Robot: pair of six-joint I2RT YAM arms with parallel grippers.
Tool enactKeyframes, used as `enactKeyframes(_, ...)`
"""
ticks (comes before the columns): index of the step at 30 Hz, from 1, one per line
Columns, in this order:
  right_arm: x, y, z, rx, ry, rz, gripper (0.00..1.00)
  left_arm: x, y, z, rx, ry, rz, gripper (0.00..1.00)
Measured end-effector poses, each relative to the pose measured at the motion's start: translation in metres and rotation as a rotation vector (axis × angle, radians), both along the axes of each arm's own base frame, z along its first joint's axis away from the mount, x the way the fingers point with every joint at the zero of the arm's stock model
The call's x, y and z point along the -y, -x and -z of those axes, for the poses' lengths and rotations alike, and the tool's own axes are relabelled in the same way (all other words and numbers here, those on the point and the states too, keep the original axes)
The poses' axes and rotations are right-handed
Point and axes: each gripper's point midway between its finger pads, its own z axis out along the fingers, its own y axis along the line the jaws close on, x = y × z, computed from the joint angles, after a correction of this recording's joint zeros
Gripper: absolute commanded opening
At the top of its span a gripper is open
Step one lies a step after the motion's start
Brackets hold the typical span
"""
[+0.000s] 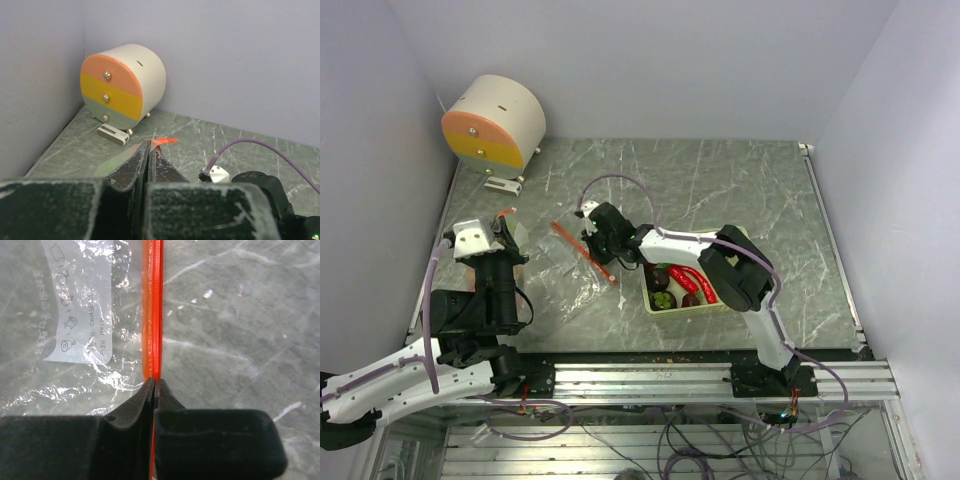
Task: Place the food in the zip-top bag and seal the zipper
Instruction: Pick up the zipper food storage bag at the center of the board.
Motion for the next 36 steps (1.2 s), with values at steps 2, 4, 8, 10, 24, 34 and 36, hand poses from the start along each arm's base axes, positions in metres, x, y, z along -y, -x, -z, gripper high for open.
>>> enactKeyframes(2, 0.004, -0.003, -0.001, 0.017, 0.006, 0.035, 0.00, 0.001, 0.000, 0.000, -0.006, -0.012, 0.001, 0.07)
enactKeyframes(4, 0.014, -0.005, -0.003, 0.031, 0.020, 0.075, 0.00, 0.001, 0.000, 0.000, -0.009, -0.017, 0.000, 0.07)
enactKeyframes(8, 0.052, -0.004, -0.031, 0.069, 0.027, 0.176, 0.00, 0.001, 0.000, 0.000, -0.011, -0.023, -0.001, 0.07)
enactKeyframes(10, 0.064, -0.006, -0.068, 0.118, -0.023, 0.216, 0.00, 0.000, 0.000, 0.000, -0.011, -0.028, -0.003, 0.07)
enactKeyframes(24, 0.057, -0.017, -0.183, 0.260, -0.246, 0.216, 0.91, 0.008, -0.005, 0.018, -0.039, -0.097, -0.027, 0.07)
enactKeyframes(34, 0.037, -0.033, -0.058, 0.100, 0.025, 0.216, 0.92, -0.007, 0.002, -0.006, -0.011, -0.019, -0.021, 0.07)
enactKeyframes(36, 0.031, -0.032, -0.049, 0.092, 0.042, 0.207, 0.91, -0.006, 0.002, -0.005, -0.017, -0.031, -0.020, 0.07)
